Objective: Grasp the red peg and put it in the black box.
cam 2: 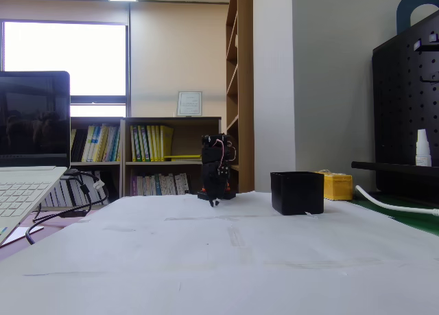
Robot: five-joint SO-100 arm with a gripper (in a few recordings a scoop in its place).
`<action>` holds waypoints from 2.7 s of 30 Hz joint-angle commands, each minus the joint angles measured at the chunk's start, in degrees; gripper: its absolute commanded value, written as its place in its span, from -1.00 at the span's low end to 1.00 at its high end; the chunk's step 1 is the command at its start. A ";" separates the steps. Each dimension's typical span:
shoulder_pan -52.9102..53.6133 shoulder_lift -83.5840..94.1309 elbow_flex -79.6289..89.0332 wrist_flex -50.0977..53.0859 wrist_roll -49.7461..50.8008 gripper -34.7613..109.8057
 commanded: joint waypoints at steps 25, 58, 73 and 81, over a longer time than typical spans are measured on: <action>-1.67 -16.17 -9.32 5.54 4.04 -0.52; 0.53 -16.17 -9.32 5.80 4.04 -0.52; 0.53 -16.17 -9.32 5.80 4.04 -0.52; 0.53 -16.26 -9.32 5.80 4.04 -0.52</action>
